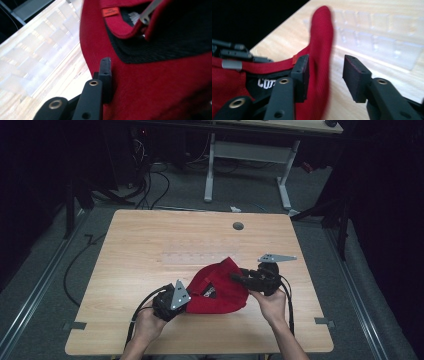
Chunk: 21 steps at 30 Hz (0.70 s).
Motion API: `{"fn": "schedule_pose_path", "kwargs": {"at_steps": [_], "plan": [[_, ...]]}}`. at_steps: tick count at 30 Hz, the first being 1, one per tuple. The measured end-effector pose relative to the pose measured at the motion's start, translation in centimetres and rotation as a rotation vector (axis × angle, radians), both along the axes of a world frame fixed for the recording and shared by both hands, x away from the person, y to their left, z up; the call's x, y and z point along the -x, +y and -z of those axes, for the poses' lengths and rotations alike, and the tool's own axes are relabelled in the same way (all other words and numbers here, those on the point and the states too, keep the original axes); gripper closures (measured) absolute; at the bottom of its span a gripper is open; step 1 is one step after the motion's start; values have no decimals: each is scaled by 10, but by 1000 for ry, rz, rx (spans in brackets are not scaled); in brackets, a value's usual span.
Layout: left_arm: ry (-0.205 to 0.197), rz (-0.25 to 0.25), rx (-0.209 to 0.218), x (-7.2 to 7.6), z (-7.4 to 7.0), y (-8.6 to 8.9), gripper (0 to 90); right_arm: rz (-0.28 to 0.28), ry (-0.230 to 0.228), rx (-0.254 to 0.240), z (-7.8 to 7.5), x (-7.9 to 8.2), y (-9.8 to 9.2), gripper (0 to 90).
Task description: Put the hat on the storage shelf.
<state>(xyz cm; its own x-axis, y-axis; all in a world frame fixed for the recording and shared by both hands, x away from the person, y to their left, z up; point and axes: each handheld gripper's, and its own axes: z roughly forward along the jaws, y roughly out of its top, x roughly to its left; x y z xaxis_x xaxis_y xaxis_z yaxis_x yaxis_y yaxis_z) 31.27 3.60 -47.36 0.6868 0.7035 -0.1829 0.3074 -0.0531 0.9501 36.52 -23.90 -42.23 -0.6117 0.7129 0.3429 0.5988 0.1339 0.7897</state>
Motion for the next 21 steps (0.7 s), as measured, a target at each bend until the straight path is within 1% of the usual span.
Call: {"fn": "schedule_pose_path", "kwargs": {"at_steps": [1,3,6,7,8,10,12,16,18,19,21], "plan": [[8,-2,10,0,-1,3,791,13,-6,-11,-1,0,-3,527],[3,-3,5,1,-3,6,800,23,-19,-32,-3,0,-8,505],[9,11,-14,2,-3,5,829,33,-33,-43,-4,1,-10,500],[9,9,-26,3,-2,4,846,38,-38,-52,-4,1,-11,498],[18,5,-32,2,-1,5,854,44,-45,-67,-5,0,-12,498],[33,2,-23,1,-2,8,855,61,-60,-99,-7,1,-16,480],[35,-5,-13,1,-3,11,856,69,-73,-109,-8,2,-20,473],[38,-26,43,0,-12,19,856,79,-74,-71,-4,3,-26,464],[44,-39,71,-2,-15,23,855,65,-79,-63,3,4,-26,447],[49,-45,80,-4,-16,26,855,60,-76,-40,8,4,-24,446],[71,-66,113,-7,-17,30,855,55,-74,17,19,4,-21,446]]}}
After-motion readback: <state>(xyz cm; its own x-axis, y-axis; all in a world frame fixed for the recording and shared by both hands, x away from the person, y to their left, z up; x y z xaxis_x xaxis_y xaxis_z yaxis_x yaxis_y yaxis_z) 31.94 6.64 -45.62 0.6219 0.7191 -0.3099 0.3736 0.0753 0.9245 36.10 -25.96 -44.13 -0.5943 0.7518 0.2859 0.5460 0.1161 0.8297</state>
